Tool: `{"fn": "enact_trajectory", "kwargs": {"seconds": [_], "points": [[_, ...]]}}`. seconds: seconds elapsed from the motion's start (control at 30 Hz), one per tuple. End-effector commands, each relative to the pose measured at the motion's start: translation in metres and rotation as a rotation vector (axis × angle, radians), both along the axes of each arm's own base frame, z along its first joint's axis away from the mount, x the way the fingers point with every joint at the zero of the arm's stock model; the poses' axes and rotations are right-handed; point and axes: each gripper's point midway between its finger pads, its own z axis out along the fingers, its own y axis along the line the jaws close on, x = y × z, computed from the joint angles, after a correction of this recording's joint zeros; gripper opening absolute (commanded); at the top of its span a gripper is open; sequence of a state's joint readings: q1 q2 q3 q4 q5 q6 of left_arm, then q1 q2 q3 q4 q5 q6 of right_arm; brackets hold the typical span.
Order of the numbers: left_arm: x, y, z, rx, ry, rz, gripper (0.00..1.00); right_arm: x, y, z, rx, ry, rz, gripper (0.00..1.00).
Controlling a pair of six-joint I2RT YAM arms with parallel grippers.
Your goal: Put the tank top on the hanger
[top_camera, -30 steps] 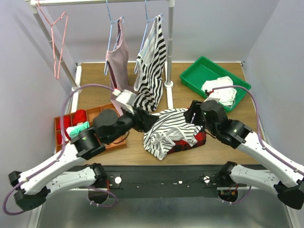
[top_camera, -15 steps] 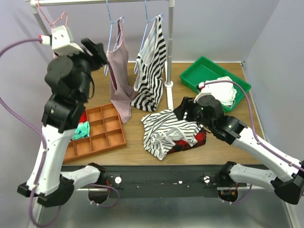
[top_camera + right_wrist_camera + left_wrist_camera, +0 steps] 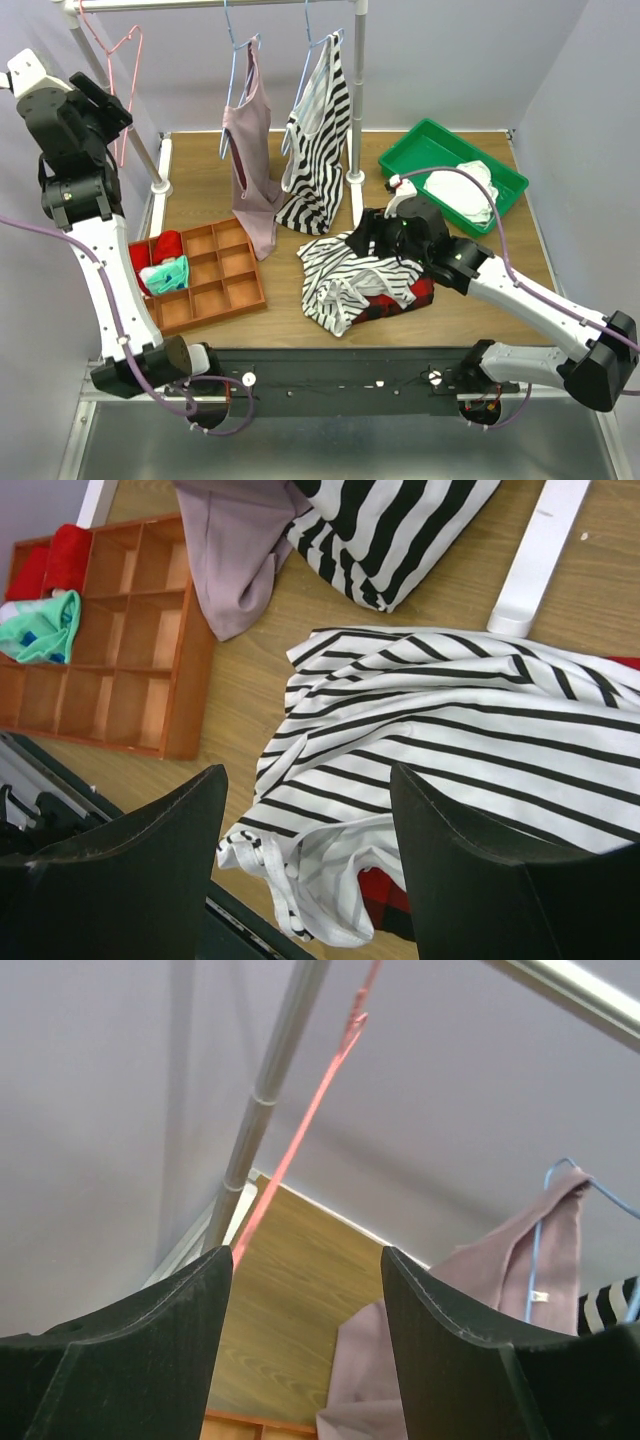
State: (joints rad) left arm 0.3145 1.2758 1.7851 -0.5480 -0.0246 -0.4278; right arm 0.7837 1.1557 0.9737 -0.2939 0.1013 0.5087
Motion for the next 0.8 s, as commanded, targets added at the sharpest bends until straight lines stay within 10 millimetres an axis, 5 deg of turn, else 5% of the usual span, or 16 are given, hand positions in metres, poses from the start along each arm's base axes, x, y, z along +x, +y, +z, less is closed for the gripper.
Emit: {"fn": "enact_trajectory", "kwargs": {"seconds": [0.0, 0.5, 0.77], "points": [[0.026, 0.001, -0.01, -0.07, 0.001, -0.138, 0.68, -0.004, 0.009, -0.009, 0.009, -0.024, 0.074, 0.74], [0.047, 0.047, -0.028, 0.071, 0.181, -0.02, 0.66, -0.005, 0.005, -0.023, -0.033, -0.014, 0.078, 0.74], [0.073, 0.051, -0.07, 0.104, 0.288, -0.026, 0.58, -0.005, 0.003, -0.029, -0.044, -0.011, 0.071, 0.74]]}}
